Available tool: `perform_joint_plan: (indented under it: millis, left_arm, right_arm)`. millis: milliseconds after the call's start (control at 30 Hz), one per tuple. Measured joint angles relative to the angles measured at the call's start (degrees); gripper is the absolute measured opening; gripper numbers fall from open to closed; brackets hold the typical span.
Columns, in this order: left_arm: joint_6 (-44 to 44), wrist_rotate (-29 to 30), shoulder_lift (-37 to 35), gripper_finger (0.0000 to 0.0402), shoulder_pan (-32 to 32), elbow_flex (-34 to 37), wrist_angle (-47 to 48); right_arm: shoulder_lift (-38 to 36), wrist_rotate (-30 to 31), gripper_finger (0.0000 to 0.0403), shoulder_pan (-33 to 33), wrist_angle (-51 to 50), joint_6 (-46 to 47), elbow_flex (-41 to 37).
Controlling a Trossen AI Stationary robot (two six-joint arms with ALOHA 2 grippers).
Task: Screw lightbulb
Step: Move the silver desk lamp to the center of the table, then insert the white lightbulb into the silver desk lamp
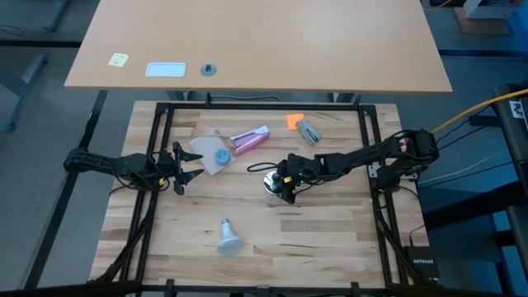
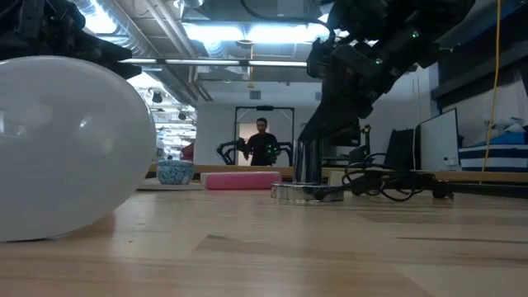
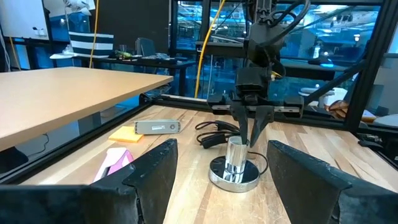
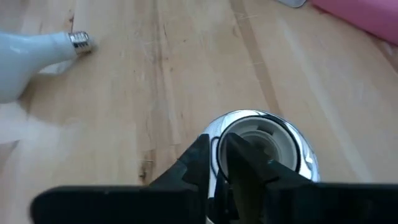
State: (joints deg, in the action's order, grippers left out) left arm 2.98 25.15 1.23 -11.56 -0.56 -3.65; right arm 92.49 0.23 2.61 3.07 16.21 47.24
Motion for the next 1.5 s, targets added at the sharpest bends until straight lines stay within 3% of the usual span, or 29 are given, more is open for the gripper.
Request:
perform_joint_plan:
  millis: [267,433,667,967,1133,1200,1333,1500]
  left_arm:
    - [0.0,0.0,0.0,0.0241,0.0,0.0,0.0]
    - [1.1,0.1,0.0,0.0241,0.0,0.0,0.0]
    - [11.8,4.9,0.0,0.0241,0.0,0.0,-3.8]
    - [11.9,16.2,0.0,0.0241,0.0,0.0,-5.0]
    - [13.2,17.4,0.0,0.0241,0.0,0.0,-5.0]
    - [13.0,14.8,0.0,0.0241,0.0,0.0,-5.1]
    - [12.6,1.8,0.0,0.0241,-0.1,0.0,-6.5]
    - [26.9,-4.0,0.0,0.0241,-0.1,0.0,-8.0]
  right_arm:
    - [-0.1,-2.8,0.0164,0.0,0.3,0.4,0.0]
    - [-0.1,-2.2,0.0201,0.0,0.4,0.0,0.0]
    - [-0.1,1.2,0.0201,-0.1,2.6,-0.2,0.0]
    - [-3.7,1.9,0.0198,-0.1,4.3,-2.9,0.0]
    - [-6.4,1.9,0.0198,0.0,4.5,-9.7,0.0]
    - [-7.0,1.9,0.0198,0.0,4.5,-12.6,0.0]
    - [-7.2,-0.3,0.0198,0.0,4.4,-15.4,0.0]
    - [-7.2,-3.1,0.0198,0.0,4.4,-16.2,0.0]
